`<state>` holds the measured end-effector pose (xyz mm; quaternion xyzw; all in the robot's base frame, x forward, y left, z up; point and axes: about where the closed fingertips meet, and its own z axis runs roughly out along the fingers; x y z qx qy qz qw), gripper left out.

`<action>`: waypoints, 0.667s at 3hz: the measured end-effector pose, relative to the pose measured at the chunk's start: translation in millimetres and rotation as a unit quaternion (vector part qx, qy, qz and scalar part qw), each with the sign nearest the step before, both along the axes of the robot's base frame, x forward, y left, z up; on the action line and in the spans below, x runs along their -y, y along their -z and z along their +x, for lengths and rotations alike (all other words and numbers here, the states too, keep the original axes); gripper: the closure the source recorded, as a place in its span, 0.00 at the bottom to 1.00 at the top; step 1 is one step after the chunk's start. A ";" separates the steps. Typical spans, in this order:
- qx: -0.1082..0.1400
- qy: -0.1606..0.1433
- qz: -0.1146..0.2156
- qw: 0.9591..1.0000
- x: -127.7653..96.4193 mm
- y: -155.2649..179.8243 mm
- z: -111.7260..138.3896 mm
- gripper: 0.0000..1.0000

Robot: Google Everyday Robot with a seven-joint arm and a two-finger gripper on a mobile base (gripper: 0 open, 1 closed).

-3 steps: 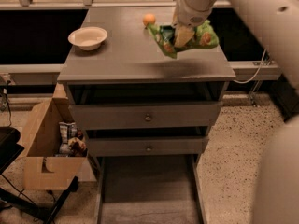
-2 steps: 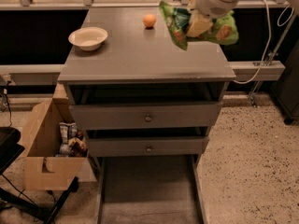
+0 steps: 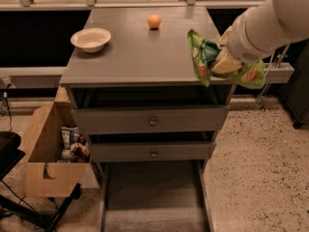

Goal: Place green rice chip bag into bottom drawer

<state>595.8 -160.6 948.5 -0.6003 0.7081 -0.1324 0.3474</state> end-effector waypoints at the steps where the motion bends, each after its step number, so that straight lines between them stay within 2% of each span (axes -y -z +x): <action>1: -0.013 0.003 0.059 0.998 1.9 59.4 -5.4 1.00; 2: -0.027 0.017 0.097 0.995 7.5 100.9 -11.4 1.00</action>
Offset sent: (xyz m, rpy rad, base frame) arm -0.0174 -0.0158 -0.1480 0.2808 0.0907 -0.0648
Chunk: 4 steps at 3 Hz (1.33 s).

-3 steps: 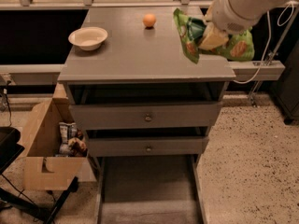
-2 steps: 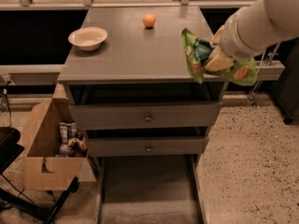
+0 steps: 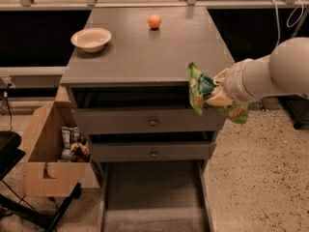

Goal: Place green rice chip bag into bottom drawer

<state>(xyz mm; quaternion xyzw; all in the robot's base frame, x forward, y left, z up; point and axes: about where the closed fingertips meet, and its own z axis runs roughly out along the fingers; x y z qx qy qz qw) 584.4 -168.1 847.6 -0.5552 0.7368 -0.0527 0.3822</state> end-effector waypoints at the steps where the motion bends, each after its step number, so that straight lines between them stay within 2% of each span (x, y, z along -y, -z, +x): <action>1: -0.001 0.000 0.000 1.000 -1.4 1.7 -1.2 1.00; 2: -0.008 0.000 -0.001 1.000 -8.5 10.2 -7.1 1.00; 3: -0.045 0.039 0.034 0.998 -9.5 43.9 -41.6 1.00; 4: -0.108 0.089 0.075 0.987 -1.5 121.1 -94.6 1.00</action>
Offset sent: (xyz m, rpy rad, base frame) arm -0.0137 0.0135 -0.0216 -0.0024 0.0324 -0.0070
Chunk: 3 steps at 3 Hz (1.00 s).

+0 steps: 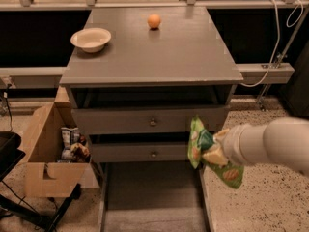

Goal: Place green rice chip bag into bottom drawer

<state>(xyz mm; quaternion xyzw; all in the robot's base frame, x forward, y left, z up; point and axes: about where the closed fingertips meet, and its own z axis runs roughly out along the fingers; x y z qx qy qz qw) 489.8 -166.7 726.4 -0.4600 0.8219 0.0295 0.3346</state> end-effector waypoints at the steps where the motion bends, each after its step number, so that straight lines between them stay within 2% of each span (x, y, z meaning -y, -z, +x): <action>1: -0.081 0.017 0.023 0.996 1.6 97.6 -45.7 1.00; 2: -0.134 0.015 0.033 0.990 0.4 187.1 -58.8 1.00; 3: -0.168 -0.009 0.034 0.985 -9.8 257.4 -50.4 1.00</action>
Offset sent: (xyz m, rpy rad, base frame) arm -0.0683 0.0030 -0.3047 0.0811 0.3963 -0.0036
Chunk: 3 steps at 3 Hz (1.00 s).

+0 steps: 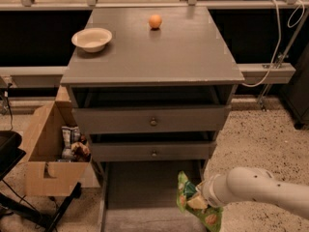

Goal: Place green rice chip bag into bottom drawer

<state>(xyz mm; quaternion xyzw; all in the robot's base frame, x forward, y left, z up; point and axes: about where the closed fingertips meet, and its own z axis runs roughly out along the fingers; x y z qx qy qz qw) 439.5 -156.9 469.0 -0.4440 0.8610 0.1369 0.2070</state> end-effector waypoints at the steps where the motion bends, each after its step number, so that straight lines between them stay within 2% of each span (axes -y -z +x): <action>1: -0.018 -0.004 0.009 1.000 -7.9 18.4 -8.5 1.00; 2: -0.017 -0.004 0.008 1.000 -7.5 16.9 -7.7 1.00; 3: -0.013 -0.029 0.056 0.998 -46.6 47.3 31.7 1.00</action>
Offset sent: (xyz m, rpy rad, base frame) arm -0.0083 0.0090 -0.0214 0.0198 0.0409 0.0098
